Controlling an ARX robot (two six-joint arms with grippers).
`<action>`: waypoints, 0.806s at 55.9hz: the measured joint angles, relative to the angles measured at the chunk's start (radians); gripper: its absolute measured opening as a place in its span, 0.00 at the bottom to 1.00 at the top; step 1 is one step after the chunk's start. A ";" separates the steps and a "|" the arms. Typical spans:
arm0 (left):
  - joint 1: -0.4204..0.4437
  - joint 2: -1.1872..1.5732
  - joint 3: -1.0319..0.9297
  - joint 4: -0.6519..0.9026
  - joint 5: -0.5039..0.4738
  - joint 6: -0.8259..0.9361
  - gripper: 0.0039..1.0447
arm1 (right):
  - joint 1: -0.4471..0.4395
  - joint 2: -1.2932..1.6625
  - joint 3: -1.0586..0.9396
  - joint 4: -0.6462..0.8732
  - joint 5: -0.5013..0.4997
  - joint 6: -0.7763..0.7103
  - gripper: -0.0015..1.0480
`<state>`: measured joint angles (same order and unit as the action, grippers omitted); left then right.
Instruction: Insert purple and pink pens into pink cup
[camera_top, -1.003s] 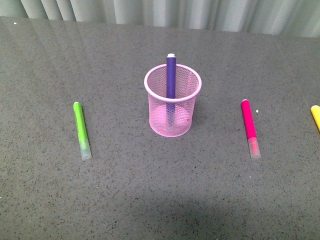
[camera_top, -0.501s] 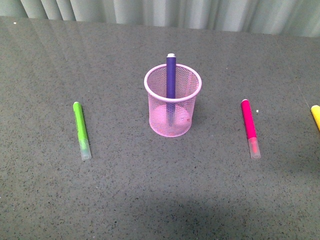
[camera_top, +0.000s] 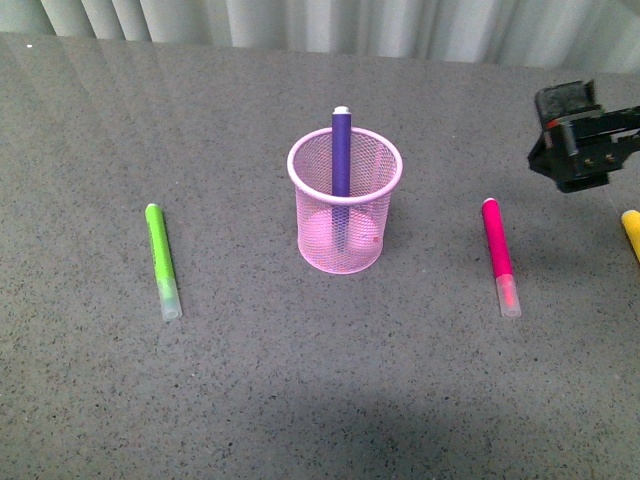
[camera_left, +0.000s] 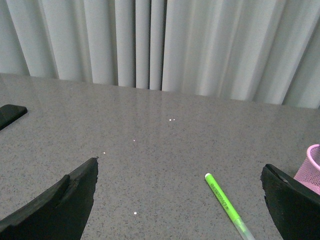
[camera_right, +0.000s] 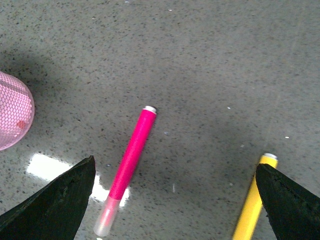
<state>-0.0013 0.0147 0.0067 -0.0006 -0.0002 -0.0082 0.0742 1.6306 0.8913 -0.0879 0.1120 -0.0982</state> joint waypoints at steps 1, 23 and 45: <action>0.000 0.000 0.000 0.000 0.000 0.000 0.93 | 0.005 0.014 0.007 0.001 0.000 0.008 0.93; 0.000 0.000 0.000 0.000 0.000 0.000 0.93 | 0.024 0.274 0.153 0.030 0.034 0.053 0.93; 0.000 0.000 0.000 0.000 0.000 0.000 0.93 | 0.034 0.388 0.232 0.030 0.045 0.058 0.93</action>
<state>-0.0013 0.0147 0.0067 -0.0006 -0.0002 -0.0078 0.1085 2.0186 1.1229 -0.0578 0.1574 -0.0406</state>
